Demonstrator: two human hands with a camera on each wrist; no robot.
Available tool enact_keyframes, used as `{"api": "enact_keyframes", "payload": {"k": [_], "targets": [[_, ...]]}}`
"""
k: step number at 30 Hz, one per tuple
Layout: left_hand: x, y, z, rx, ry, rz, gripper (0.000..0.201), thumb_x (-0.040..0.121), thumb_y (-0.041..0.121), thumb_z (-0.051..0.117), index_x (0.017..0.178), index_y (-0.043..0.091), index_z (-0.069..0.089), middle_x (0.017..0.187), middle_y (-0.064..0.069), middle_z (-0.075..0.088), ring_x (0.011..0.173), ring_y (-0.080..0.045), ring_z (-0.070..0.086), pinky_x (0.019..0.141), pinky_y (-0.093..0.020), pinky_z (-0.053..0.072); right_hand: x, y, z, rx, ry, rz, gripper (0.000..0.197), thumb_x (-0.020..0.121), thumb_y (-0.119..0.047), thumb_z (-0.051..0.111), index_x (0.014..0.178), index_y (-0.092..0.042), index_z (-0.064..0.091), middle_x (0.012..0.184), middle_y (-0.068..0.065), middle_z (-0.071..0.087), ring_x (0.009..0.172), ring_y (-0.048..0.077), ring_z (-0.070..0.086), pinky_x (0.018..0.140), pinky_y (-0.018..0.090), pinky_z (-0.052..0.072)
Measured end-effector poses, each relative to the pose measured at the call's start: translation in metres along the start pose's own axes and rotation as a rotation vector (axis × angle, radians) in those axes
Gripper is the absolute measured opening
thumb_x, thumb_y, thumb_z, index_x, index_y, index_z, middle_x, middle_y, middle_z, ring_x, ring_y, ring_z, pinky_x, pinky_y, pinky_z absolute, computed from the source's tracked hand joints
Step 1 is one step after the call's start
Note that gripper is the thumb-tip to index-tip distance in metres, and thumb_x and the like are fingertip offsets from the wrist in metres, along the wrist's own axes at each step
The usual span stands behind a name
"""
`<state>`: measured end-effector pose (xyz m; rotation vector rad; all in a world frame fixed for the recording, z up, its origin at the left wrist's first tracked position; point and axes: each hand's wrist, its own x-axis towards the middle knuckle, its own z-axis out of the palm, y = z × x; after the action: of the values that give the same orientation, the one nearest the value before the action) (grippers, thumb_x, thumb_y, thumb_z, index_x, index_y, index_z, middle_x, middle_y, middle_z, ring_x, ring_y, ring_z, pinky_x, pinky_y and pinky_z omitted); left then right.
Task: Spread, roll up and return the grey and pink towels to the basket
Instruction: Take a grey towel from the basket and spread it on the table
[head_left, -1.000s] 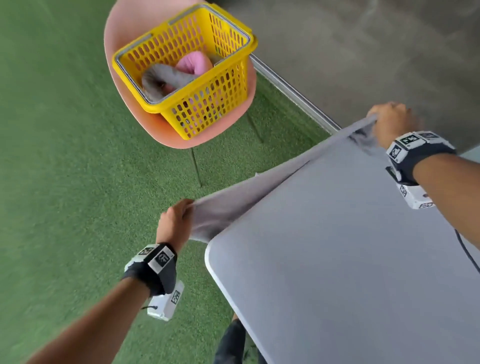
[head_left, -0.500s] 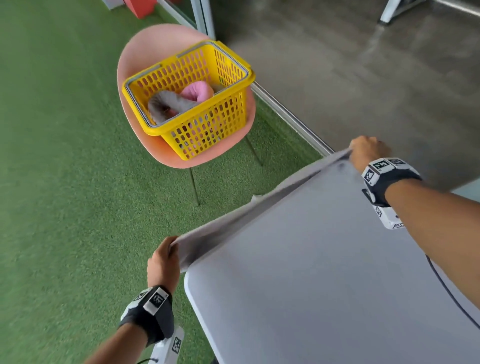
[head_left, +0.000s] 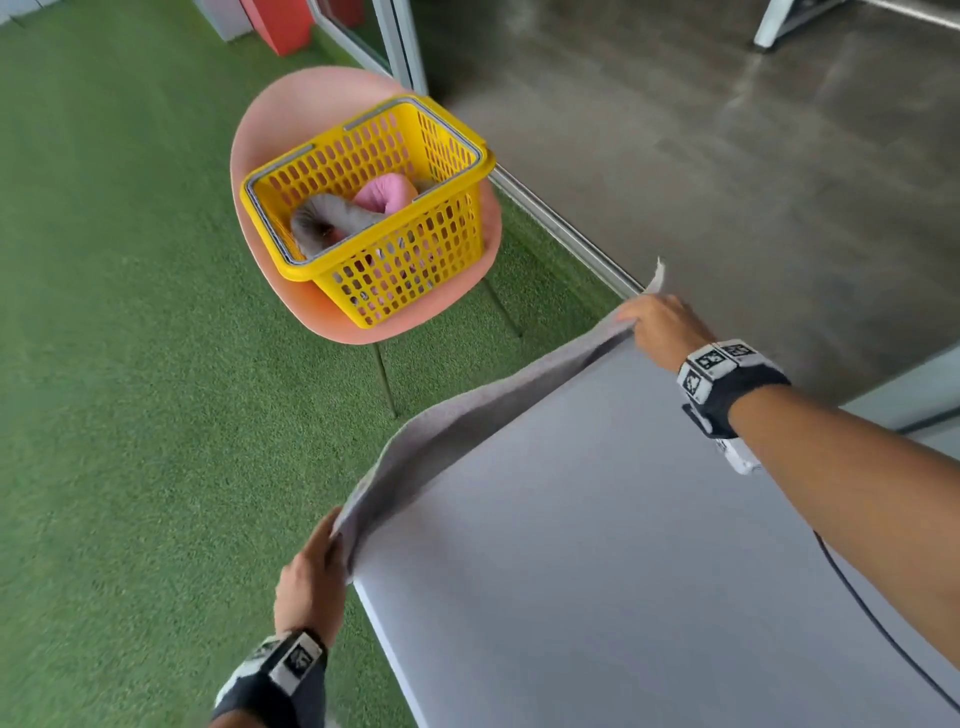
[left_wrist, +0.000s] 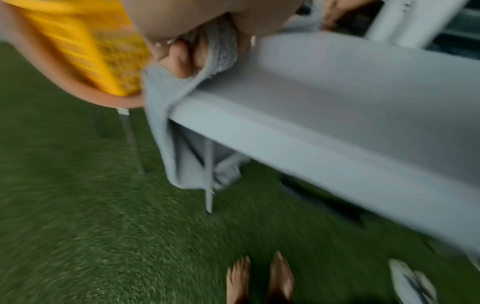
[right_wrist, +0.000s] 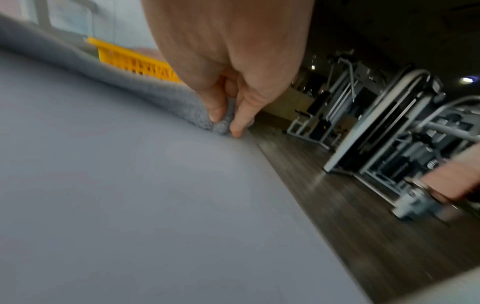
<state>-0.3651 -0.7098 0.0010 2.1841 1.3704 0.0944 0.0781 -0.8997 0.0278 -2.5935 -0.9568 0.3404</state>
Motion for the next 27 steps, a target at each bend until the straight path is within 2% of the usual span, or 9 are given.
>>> {"api": "enact_keyframes", "payload": {"k": [2,5,8,11,14,17,20,23,27], "targets": [[-0.04,-0.014,0.016,0.107,-0.153,0.258,0.046,0.099,0.015,0.049,0.142,0.03,0.045,0.057,0.008,0.056,0.039,0.003,0.046,0.038,-0.01,0.033,-0.041,0.034,0.003,-0.116,-0.134,0.104,0.039,0.086,0.008,0.049,0.114,-0.007,0.071,0.105,0.026,0.068,0.096,0.041,0.064,0.084,0.041,0.052],[-0.096,-0.034,0.027,0.267,-0.398,0.504,0.06,0.09,0.012,0.055,0.143,0.034,0.041,0.051,0.01,0.055,0.032,0.0,0.039,0.034,-0.008,0.025,-0.116,0.085,-0.001,-0.144,-0.109,0.289,0.047,0.084,0.008,0.05,0.118,-0.018,0.071,0.107,0.029,0.068,0.094,0.046,0.065,0.082,0.043,0.053],[-0.139,-0.037,0.044,0.388,-0.466,0.839,0.055,0.084,0.025,0.047,0.138,0.026,0.045,0.062,0.014,0.065,0.047,-0.007,0.055,0.051,-0.019,0.042,-0.181,0.131,-0.004,-0.143,-0.012,0.455,0.045,0.083,0.01,0.051,0.113,-0.014,0.074,0.108,0.03,0.067,0.093,0.05,0.064,0.087,0.052,0.054],[-0.165,-0.022,0.063,0.444,-0.578,1.085,0.044,0.094,0.045,0.042,0.133,0.027,0.053,0.084,0.015,0.07,0.077,-0.011,0.065,0.082,-0.033,0.04,-0.229,0.163,-0.008,-0.249,-0.027,0.625,0.035,0.084,0.005,0.055,0.114,-0.005,0.071,0.113,0.032,0.064,0.102,0.05,0.06,0.094,0.057,0.048],[-0.163,0.007,0.065,0.543,-0.665,1.156,0.054,0.095,0.066,0.027,0.112,0.031,0.065,0.094,0.012,0.064,0.088,-0.011,0.06,0.09,-0.036,0.035,-0.243,0.159,0.001,-0.358,-0.15,0.838,0.041,0.089,-0.008,0.048,0.13,-0.005,0.054,0.14,0.02,0.044,0.134,0.038,0.036,0.113,0.062,0.019],[-0.137,0.028,0.067,0.554,-0.726,1.286,0.037,0.095,0.054,0.035,0.102,0.035,0.066,0.109,0.004,0.055,0.106,-0.017,0.05,0.104,-0.041,0.032,-0.24,0.133,0.018,-0.326,-0.218,0.813,0.052,0.09,-0.037,0.036,0.135,-0.016,0.053,0.15,0.012,0.029,0.143,0.029,0.018,0.115,0.064,0.007],[-0.101,0.038,0.076,0.581,-0.832,1.49,0.023,0.089,0.041,0.057,0.112,0.042,0.064,0.146,0.0,0.039,0.138,-0.024,0.029,0.116,-0.055,0.011,-0.239,0.109,0.047,-0.174,-0.094,0.718,0.067,0.091,-0.049,0.052,0.145,-0.013,0.035,0.161,0.009,0.016,0.149,0.027,0.011,0.117,0.059,0.007],[-0.072,0.039,0.083,0.664,-0.952,1.726,0.054,0.084,0.056,0.059,0.135,0.047,0.043,0.158,-0.001,0.019,0.145,-0.025,0.012,0.116,-0.053,-0.001,-0.24,0.083,0.068,-0.071,-0.049,0.609,0.068,0.095,-0.037,0.052,0.152,-0.017,0.021,0.164,0.006,0.005,0.15,0.03,0.007,0.12,0.056,0.008],[-0.053,0.028,0.093,0.707,-0.93,1.842,0.092,0.078,0.078,0.046,0.153,0.035,0.012,0.162,-0.003,0.002,0.149,-0.026,-0.004,0.12,-0.05,0.001,-0.253,0.079,0.082,-0.006,-0.143,0.601,0.095,0.087,-0.07,0.048,0.156,-0.027,-0.002,0.162,0.008,-0.017,0.149,0.029,-0.015,0.12,0.047,-0.004]]}}
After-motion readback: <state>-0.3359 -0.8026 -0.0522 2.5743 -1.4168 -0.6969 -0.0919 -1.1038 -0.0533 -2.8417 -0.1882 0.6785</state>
